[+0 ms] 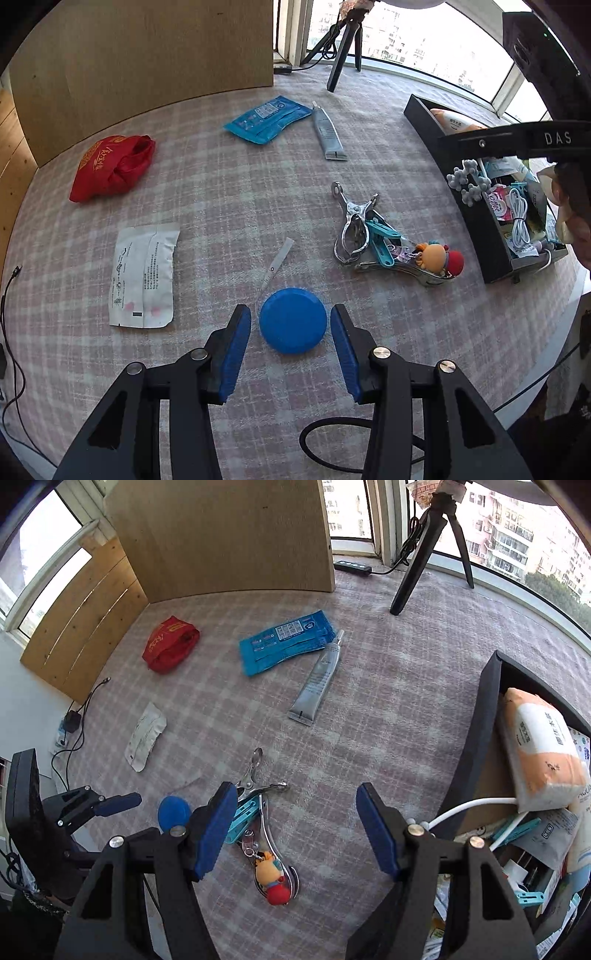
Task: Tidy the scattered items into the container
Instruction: 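Move both grippers back toward the blue lid and grey tube, then grasp the blue round lid with the left gripper while the right grasps the grey tube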
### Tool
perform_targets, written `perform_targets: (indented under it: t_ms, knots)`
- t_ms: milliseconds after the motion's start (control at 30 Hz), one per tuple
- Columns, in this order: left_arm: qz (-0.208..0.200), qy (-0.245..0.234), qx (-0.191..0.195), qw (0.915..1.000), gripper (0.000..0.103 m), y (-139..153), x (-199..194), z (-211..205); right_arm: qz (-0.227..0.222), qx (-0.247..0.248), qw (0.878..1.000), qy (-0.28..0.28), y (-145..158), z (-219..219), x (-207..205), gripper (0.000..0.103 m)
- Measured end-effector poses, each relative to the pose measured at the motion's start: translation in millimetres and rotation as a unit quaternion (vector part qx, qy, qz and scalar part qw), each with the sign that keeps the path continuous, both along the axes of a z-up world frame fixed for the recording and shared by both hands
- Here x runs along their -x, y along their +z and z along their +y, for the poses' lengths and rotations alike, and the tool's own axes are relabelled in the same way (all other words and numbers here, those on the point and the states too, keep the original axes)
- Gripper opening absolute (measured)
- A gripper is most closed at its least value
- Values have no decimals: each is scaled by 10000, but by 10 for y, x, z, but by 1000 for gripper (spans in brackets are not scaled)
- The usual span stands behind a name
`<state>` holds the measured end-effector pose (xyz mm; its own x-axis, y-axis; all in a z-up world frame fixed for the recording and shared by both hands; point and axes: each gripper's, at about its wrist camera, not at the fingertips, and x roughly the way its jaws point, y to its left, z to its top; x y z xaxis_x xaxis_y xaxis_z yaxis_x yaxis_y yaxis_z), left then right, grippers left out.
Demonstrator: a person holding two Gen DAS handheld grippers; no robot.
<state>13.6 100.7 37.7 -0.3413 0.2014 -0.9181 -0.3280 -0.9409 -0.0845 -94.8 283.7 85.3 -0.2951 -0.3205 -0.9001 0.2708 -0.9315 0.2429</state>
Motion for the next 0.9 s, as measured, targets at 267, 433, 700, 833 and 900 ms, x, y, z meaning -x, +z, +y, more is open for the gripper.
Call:
perform_targets:
  t_ms: [267,433,700,833,900]
  knots:
    - [-130,-43,-55,9999,42,-150,37,91,-334,-182,9984,-425,-388,-216,791,66]
    - [-247,-125,-112,9996,42,-163,90,133,-428,-419,9962,-635,-585,-280,1167,66]
    - [-110,-225,53,9997,42,-242,45,242,-615,-519,9936,-797,-774,-318,1472,62]
    - [-37,-346,72,9994,39,-269,12,237,-412,-882,9925,-743,-773,-417,1499,49]
    - [-20,-345,87,9994,33,-257,6,229,-319,-1059,9914,-700,-765,-459,1483,33]
